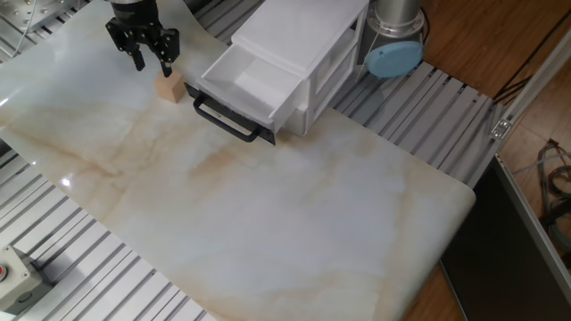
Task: Put things in the drawer
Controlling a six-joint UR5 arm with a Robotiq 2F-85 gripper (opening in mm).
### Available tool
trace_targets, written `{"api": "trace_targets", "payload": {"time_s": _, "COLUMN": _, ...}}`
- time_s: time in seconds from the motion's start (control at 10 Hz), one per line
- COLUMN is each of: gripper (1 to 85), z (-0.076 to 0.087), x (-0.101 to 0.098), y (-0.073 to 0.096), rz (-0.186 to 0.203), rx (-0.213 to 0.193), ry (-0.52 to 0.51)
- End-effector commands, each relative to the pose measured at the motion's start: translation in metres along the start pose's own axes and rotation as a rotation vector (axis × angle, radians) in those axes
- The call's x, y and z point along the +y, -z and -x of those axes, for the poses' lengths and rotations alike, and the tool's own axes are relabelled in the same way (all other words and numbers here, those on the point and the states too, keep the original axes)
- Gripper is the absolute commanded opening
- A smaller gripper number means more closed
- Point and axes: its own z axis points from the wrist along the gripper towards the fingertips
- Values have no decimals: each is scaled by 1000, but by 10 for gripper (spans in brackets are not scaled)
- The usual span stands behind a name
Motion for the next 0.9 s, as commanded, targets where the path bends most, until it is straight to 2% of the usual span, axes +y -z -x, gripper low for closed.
{"api": "trace_targets", "payload": {"time_s": 0.0, "gripper": 580, "z": 0, "x": -4, "y": -5, "rz": 10, "rx": -33, "ry": -74}}
{"api": "trace_targets", "payload": {"time_s": 0.4, "gripper": 583, "z": -4, "x": -10, "y": -13, "rz": -9, "rx": -28, "ry": -114}}
{"api": "trace_targets", "payload": {"time_s": 0.6, "gripper": 583, "z": -2, "x": -7, "y": -18, "rz": 4, "rx": -40, "ry": -144}}
{"api": "trace_targets", "payload": {"time_s": 0.8, "gripper": 583, "z": -1, "x": -13, "y": -19, "rz": -18, "rx": -47, "ry": -139}}
